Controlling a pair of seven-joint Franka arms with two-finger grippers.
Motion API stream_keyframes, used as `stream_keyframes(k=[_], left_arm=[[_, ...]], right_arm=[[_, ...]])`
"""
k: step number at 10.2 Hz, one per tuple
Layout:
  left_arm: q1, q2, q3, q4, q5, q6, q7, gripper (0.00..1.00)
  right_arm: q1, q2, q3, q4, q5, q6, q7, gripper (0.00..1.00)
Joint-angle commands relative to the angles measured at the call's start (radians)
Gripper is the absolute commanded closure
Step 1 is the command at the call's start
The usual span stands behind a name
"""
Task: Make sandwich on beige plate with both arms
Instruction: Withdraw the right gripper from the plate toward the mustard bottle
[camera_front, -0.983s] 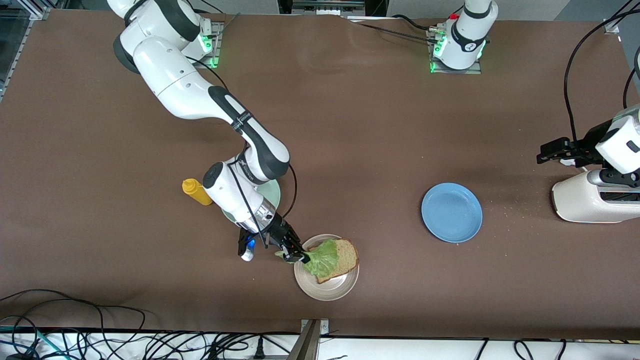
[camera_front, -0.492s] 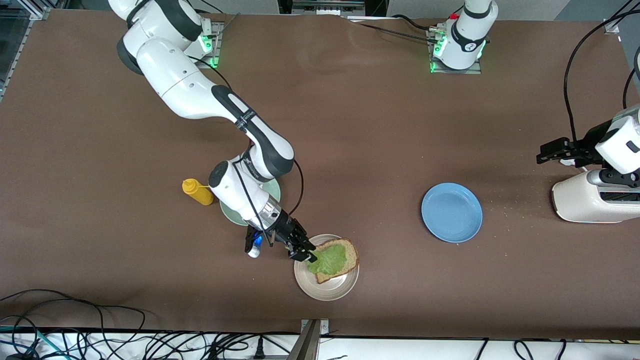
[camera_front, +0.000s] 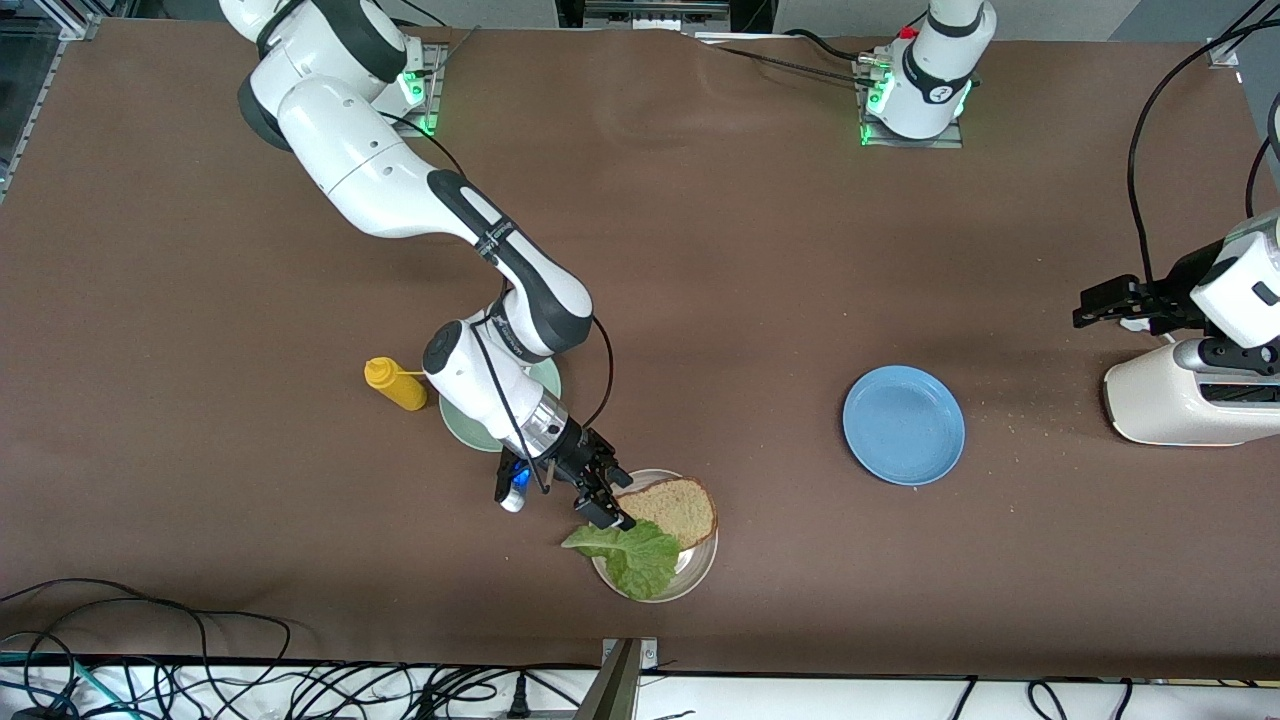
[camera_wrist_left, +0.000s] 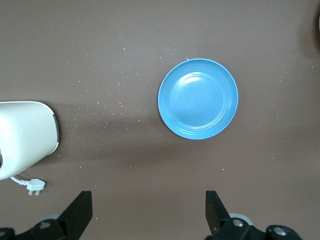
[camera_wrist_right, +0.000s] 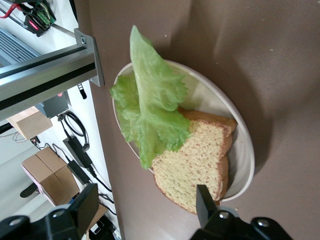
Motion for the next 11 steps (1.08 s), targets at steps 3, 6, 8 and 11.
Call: stream_keyframes(k=[3,6,8,11], left_arm=[[0.005,-0.005,-0.003,-0.003,-0.018,-0.008,-0.003,0.0],[0.005,-0.005,-0.003,-0.003,-0.015,-0.008,-0.003,0.0],[0.005,-0.005,-0.003,-0.003,-0.015,-0.009,-0.003,0.0],[0.005,-0.005,-0.003,-0.003,-0.015,-0.008,-0.003,0.0]], right_arm=[[-0.098,-0.178,-0.024,-0.003,-0.011,-0.4,-0.012,0.04],[-0.168,-0.393,-0.098,-0.071,-0.01,-0.771,-0.128,0.04],[-0.175,-0.49,-0.216,-0.077,-0.01,-1.055,-0.321,0.04],[-0.176,-0.576,-0.404,-0.086,-0.007,-1.281,-0.738,0.04]])
